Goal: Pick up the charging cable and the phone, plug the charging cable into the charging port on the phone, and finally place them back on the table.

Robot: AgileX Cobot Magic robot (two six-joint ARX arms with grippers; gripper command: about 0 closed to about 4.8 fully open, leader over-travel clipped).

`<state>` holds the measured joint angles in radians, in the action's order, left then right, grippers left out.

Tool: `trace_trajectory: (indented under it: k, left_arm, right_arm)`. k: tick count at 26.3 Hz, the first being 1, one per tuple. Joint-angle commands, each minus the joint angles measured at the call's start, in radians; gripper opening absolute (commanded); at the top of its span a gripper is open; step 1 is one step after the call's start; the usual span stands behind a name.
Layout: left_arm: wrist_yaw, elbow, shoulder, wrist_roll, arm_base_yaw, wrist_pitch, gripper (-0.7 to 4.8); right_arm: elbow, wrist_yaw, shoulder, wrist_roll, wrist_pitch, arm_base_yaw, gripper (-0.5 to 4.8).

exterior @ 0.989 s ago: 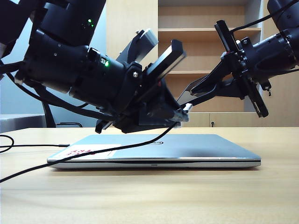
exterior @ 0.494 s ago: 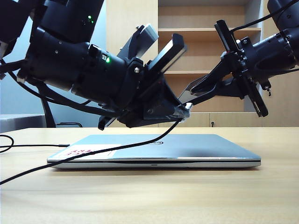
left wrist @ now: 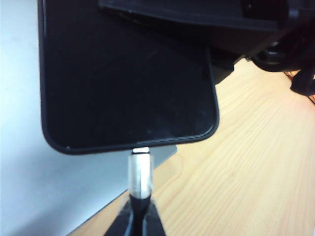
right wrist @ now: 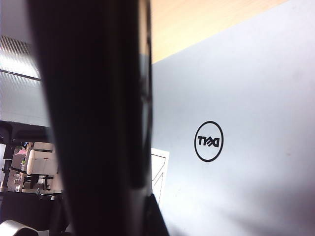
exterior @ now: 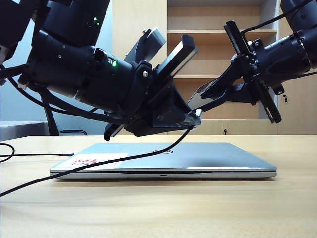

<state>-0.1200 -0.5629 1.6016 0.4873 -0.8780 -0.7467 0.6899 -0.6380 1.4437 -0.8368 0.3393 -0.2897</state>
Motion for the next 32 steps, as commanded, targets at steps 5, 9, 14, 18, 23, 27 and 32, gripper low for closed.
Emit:
trace_trajectory:
  k: [5, 9, 14, 18, 23, 27, 32]
  left_arm:
    - [0.004, -0.006, -0.002, 0.000, 0.002, -0.056, -0.06]
    - [0.004, -0.006, -0.002, 0.003, 0.002, -0.056, -0.06]
    - [0.004, -0.005, -0.002, 0.003, 0.001, -0.055, 1.31]
    - [0.004, -0.006, -0.002, 0.003, 0.001, -0.047, 1.62]
    - [0.004, -0.006, -0.026, 0.003, 0.001, -0.034, 2.59]
    - [0.004, -0.010, -0.060, -0.002, 0.002, 0.002, 1.68]
    - [0.004, -0.019, -0.103, -0.031, 0.002, 0.028, -0.05]
  right_arm:
    - [0.007, -0.037, -0.011, 0.053, 0.008, -0.006, -0.06]
    - [0.006, -0.038, -0.011, 0.060, -0.002, -0.006, -0.06]
    - [0.007, -0.037, -0.011, 0.060, 0.002, -0.006, -0.06]
    - [0.009, -0.028, -0.011, 0.060, 0.010, -0.003, -0.06]
    - [0.013, -0.023, -0.012, 0.061, 0.008, 0.049, -0.06]
    - [0.013, -0.053, -0.015, 0.061, -0.005, 0.133, -0.06]
    - [0.014, -0.161, -0.016, 0.093, -0.082, 0.256, -0.06]
